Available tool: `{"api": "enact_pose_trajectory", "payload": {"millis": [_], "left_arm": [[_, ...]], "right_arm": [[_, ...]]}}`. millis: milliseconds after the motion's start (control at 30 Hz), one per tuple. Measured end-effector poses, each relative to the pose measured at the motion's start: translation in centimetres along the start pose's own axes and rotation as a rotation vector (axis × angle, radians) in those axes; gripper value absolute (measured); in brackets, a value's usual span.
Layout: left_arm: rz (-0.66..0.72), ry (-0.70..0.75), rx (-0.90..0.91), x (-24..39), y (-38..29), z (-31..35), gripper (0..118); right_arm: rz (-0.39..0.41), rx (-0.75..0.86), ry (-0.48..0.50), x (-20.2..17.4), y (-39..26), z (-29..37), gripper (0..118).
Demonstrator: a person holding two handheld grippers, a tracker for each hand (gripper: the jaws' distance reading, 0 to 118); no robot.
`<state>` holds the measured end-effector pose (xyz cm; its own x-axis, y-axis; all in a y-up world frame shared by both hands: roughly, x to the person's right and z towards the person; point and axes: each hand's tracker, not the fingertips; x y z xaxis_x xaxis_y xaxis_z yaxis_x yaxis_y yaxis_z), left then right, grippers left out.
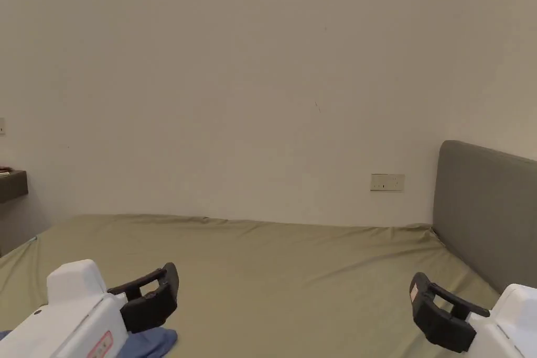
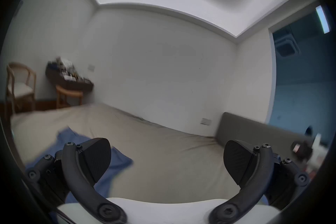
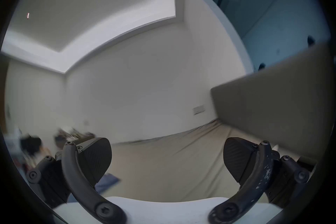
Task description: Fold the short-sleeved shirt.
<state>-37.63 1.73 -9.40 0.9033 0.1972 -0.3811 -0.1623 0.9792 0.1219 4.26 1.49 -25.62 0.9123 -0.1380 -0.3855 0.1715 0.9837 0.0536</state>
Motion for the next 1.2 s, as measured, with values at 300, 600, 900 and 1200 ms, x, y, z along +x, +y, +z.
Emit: {"api": "enact_pose_trajectory", "payload": {"millis": [300,600,900,1200], "left_arm": [[-0.202,0.004,0.050,2.0,-0.9,0.3,118],[-0.179,0.005,0.067,1.5,-0.9,0.7,118],[-0.194,0.013,0.077,1.7,-1.1,1.2,118],[-0.191,0.005,0.072,1.8,-1.0,1.0,118]], "right_arm": [[0.227,0.031,0.086,-4.6,-0.6,1.5,118],[0.125,-0.029,0.081,-4.7,-0.6,2.0,118],[0.150,-0.024,0.082,-3.8,-0.3,1.3,118],[0.150,-0.024,0.083,-4.5,0.4,1.7,118]]}}
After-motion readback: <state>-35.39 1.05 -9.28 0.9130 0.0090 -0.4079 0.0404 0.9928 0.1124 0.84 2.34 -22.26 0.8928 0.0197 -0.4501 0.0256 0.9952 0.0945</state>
